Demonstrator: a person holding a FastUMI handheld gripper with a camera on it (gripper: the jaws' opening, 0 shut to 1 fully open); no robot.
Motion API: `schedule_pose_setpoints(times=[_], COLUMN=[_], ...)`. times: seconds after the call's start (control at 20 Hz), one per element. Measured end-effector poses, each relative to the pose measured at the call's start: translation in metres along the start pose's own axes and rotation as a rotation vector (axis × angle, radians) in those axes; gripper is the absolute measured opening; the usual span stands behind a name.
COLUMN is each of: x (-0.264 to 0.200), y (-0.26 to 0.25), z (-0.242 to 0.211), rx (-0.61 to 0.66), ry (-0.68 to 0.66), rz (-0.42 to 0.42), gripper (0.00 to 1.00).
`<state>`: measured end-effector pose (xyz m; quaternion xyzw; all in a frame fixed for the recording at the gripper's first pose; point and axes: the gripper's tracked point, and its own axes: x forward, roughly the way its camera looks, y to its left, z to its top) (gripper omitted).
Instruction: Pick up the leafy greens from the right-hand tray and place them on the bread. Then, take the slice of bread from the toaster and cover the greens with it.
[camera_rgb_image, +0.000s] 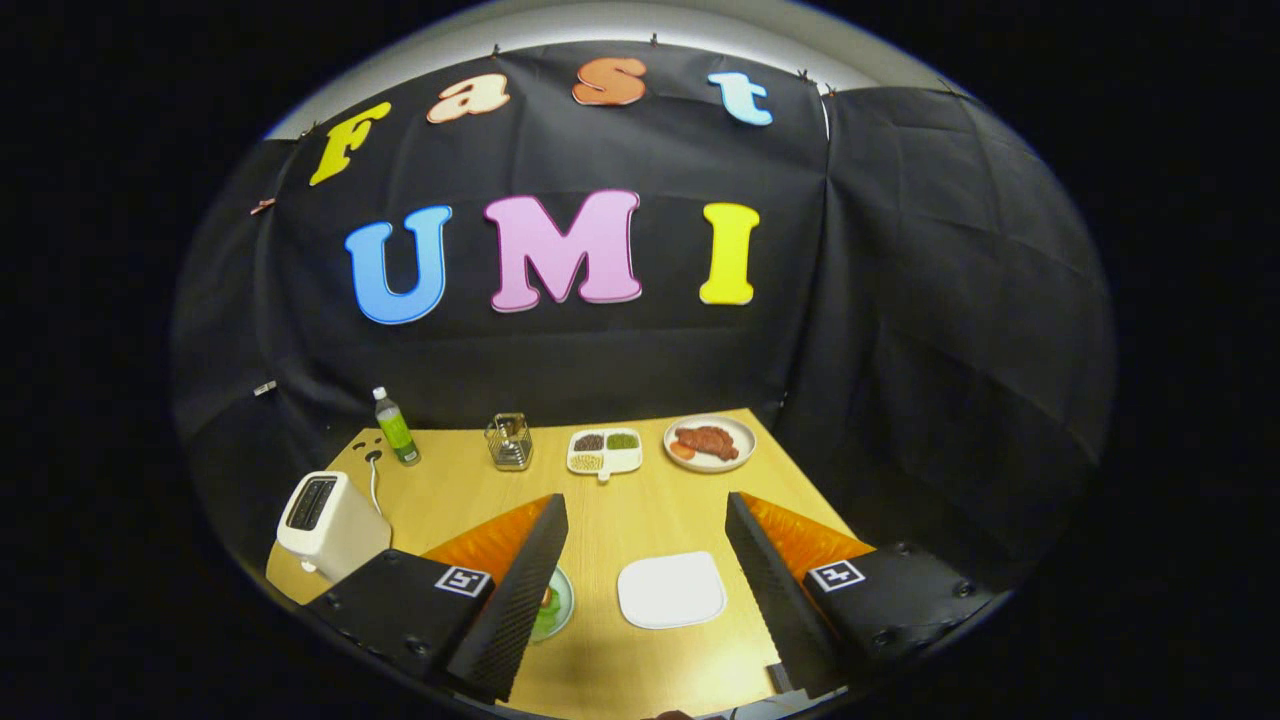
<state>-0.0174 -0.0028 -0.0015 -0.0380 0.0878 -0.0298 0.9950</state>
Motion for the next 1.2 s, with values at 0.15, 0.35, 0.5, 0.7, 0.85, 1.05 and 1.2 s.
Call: schedule_pose_setpoints(times=[0.15,0.35,0.5,0.7,0.85,1.05,1.2], x=[-0.038,-0.087,-0.110,-0.128,-0.138,-0.140,-0.137], y=[0.002,-0.008,-0.015,-0.030,-0.034,-0.041,-0.034], z=[0.027,0.047,0.044,0.040,0.039,0.044,0.042], rx=[-0.001,-0.059,-0.032,0.036,0.031,0.025,0.015], ry=[-0.092,-0.185,-0.183,-0.189,-0.185,-0.199,-0.193], rz=[0.034,0.072,0.098,0.122,0.117,0.079,0.070], gripper=[0.99,0.99,0.96,0.96,0.99,0.98,0.98])
